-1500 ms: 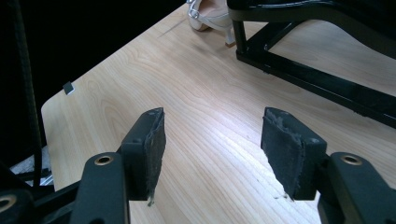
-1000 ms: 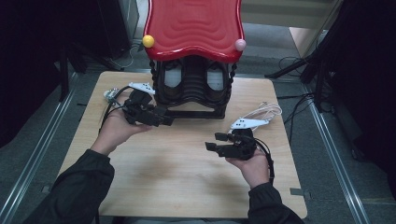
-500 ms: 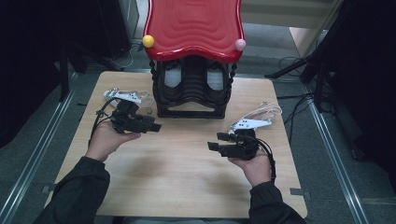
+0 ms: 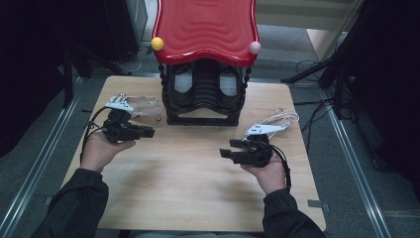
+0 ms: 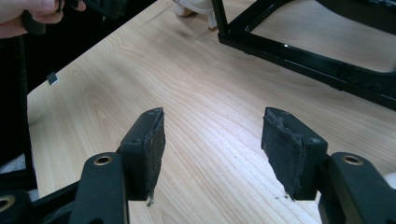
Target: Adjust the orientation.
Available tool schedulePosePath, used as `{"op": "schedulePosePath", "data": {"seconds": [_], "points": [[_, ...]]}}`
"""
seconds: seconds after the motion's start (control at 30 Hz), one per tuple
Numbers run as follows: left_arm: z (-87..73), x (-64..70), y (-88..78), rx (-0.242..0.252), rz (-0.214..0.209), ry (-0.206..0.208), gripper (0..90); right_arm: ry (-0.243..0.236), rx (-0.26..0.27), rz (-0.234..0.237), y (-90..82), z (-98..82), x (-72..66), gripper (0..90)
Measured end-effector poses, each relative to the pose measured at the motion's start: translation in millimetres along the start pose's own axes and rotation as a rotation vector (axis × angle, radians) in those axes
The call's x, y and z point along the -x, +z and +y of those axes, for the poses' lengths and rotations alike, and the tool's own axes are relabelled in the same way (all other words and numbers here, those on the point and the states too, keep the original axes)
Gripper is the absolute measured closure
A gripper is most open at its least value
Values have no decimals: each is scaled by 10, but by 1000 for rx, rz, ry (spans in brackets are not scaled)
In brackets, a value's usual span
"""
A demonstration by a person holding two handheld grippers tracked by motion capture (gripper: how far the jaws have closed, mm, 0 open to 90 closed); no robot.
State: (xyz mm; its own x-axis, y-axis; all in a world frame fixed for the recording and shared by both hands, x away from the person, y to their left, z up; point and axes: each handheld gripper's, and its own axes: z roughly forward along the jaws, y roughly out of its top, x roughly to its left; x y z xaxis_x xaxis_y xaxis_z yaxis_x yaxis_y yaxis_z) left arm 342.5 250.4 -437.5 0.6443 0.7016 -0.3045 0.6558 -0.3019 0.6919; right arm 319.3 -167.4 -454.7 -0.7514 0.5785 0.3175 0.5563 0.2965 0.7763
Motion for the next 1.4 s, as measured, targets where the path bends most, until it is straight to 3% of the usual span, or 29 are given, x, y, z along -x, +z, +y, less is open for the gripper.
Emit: {"op": "schedulePosePath", "data": {"seconds": [0.2,0.33,0.47,0.83,1.13,1.4], "points": [[38,-136,-44,19,36,-22,896,5,4,-6,2,-10,-8,406],[114,-269,-38,7,66,-26,898,8,2,-10,7,-32,-19,406],[204,-413,-46,22,75,-56,898,4,0,-8,14,-41,-23,407],[497,-699,24,-12,134,-85,898,2,-10,-6,28,-71,-41,406],[642,-895,245,-11,158,-113,898,13,-19,-12,2,-133,-53,405],[531,-985,457,-31,168,-155,898,22,-17,-18,-33,-189,-51,405]]}}
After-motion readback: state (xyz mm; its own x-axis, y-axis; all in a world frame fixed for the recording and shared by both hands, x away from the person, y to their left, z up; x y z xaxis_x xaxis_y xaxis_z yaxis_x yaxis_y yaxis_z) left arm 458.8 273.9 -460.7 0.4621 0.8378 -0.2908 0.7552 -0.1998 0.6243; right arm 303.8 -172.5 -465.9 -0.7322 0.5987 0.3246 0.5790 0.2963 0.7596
